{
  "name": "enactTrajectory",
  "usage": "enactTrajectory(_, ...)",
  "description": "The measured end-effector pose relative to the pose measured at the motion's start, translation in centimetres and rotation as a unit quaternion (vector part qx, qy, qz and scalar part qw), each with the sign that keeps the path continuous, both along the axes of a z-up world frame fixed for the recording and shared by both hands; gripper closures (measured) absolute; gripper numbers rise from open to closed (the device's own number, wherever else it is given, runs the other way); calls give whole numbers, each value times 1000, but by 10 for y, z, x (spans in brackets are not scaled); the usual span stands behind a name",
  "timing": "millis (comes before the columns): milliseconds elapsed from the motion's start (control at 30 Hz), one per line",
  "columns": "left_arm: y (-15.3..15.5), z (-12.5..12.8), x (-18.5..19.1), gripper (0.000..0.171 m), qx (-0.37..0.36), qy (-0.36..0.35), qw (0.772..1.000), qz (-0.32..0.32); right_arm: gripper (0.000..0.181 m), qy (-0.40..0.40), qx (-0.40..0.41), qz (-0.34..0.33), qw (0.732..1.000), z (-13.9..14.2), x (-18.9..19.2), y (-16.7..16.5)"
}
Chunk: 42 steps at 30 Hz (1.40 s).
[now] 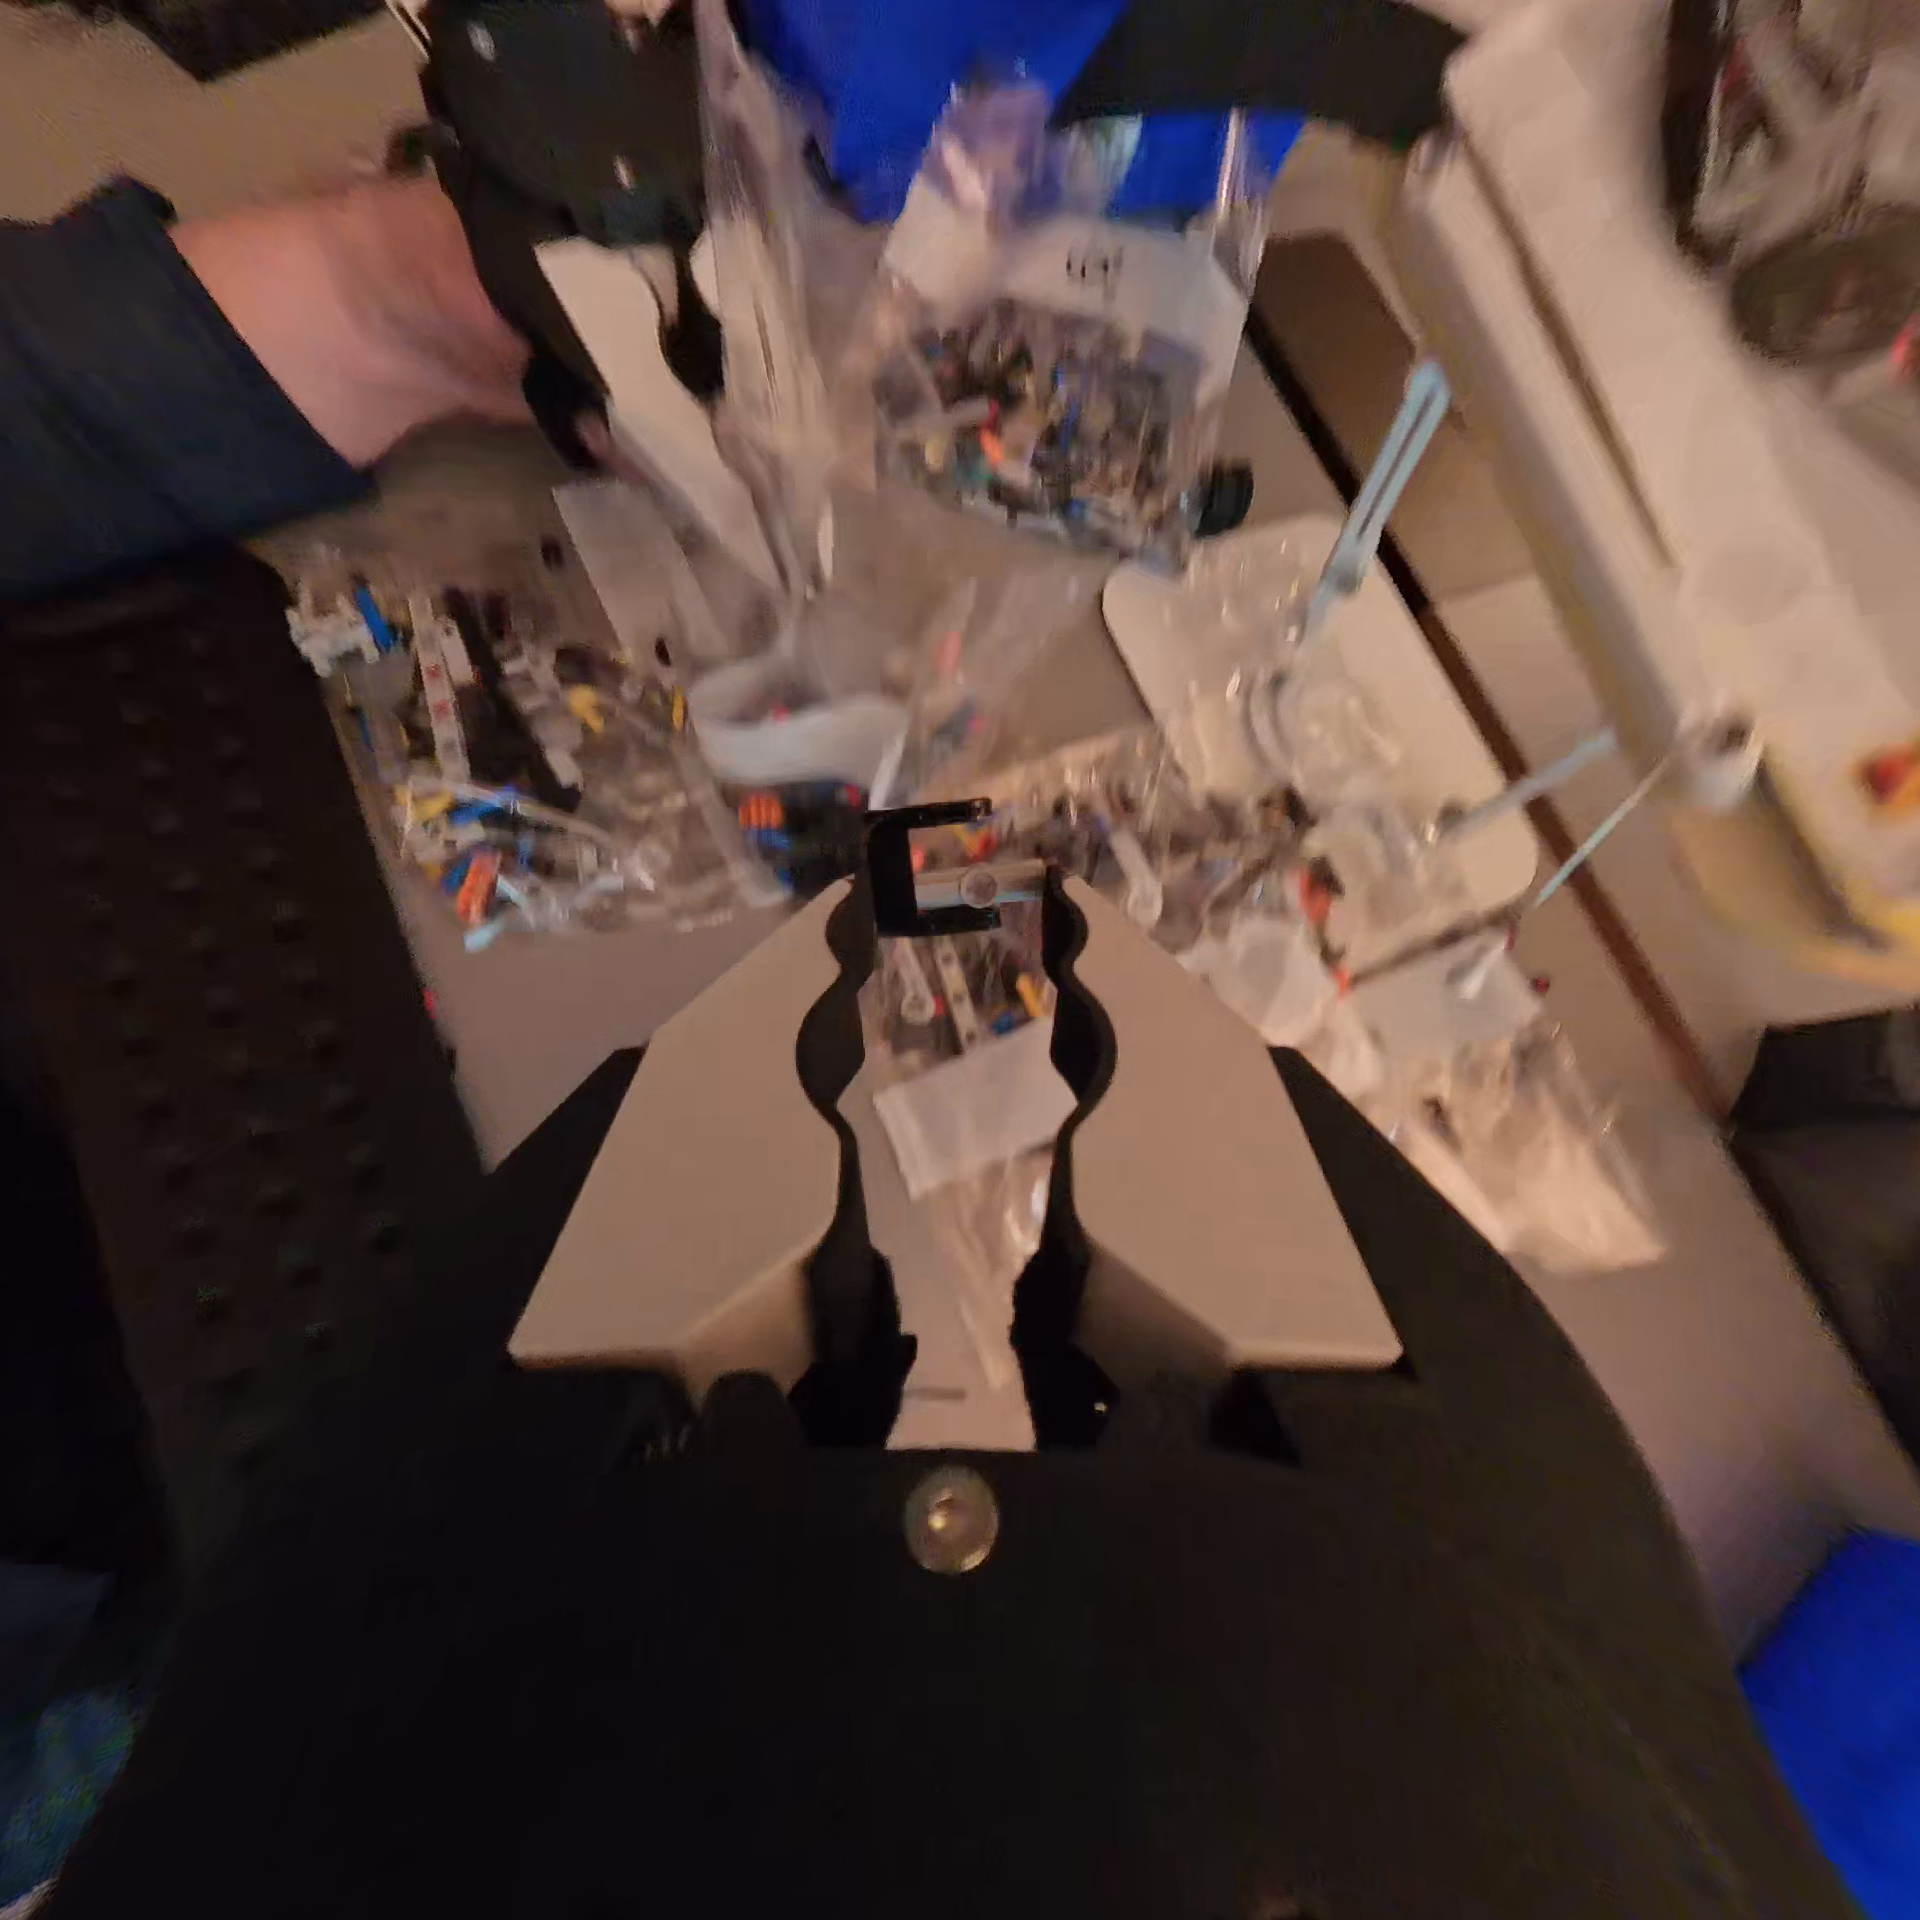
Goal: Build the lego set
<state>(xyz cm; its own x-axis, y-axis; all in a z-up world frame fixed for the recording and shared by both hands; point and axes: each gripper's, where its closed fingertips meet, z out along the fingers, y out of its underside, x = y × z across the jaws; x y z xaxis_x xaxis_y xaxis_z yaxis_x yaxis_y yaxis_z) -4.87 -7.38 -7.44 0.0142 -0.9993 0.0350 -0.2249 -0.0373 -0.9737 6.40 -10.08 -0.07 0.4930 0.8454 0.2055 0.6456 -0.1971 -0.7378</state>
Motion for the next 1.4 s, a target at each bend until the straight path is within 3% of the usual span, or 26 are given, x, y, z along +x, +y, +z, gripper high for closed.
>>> enactTrajectory(100,0,0,0,162,0,0,1000,-2,151,1,30,17,999,17,-32,14)
enactTrajectory(367,-1,2,0,162,2,-3,1000,-4,151,-13,16,34,999,4,-71,35)
enactTrajectory(500,-1,3,0,162,3,-5,1000,-3,146,-32,-16,41,999,-12,-69,31)
enactTrajectory(633,-1,3,0,162,3,-4,1000,-3,141,-36,-8,36,999,-9,-60,27)
enactTrajectory(800,0,3,-1,162,3,-5,1000,-1,141,-41,-15,6,999,-8,-23,14)
enactTrajectory(967,-1,3,0,162,2,-4,1000,-2,140,-109,-106,-26,988,-70,50,-18)
enactTrajectory(1133,-1,2,0,162,2,-3,1000,-1,140,-122,-191,-59,972,-131,103,-47)
enactTrajectory(1400,1,-2,-1,162,-3,1,1000,3,130,-141,-229,-82,960,-173,121,-57)
